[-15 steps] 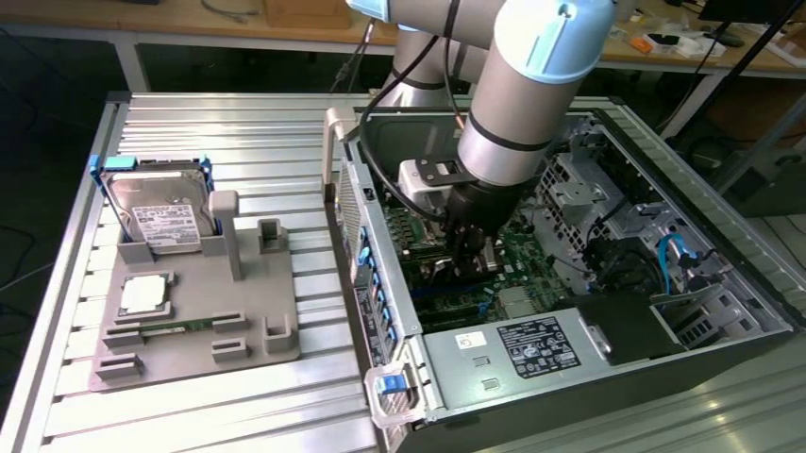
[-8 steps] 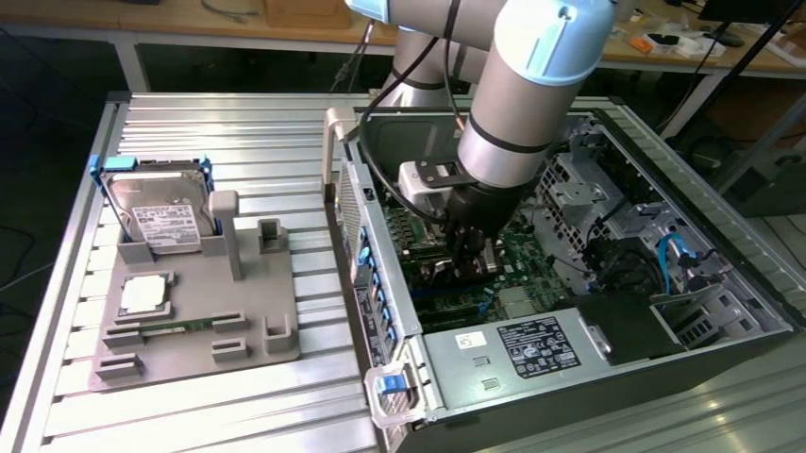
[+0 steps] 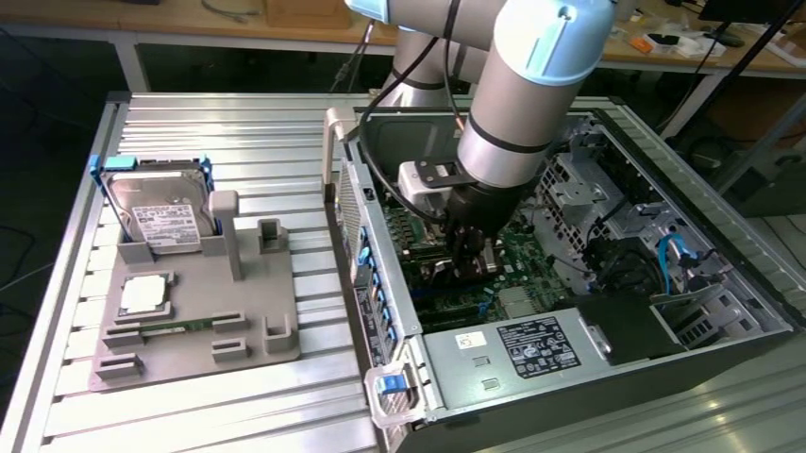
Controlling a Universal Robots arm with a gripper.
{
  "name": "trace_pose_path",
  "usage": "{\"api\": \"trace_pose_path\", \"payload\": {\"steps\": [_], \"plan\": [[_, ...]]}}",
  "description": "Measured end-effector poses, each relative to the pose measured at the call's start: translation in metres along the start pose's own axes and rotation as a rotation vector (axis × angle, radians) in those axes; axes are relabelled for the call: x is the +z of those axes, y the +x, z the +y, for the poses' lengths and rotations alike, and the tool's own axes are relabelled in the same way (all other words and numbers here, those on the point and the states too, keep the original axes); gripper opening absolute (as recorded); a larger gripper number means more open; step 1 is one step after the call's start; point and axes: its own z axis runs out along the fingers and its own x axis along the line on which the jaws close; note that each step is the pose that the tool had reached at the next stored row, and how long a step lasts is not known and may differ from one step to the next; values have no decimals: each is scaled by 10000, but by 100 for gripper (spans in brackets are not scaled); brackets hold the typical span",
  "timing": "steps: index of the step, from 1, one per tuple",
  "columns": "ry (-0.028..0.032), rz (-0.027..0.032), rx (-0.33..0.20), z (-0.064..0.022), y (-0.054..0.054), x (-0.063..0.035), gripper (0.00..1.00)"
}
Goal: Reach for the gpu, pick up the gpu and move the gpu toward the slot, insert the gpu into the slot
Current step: 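Insert the gpu into the slot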
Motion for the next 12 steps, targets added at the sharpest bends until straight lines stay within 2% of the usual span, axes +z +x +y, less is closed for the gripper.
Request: {"api": "trace_pose_path", "payload": {"steps": [12], "plan": [[0, 0, 0, 14, 0, 37, 27]]}}
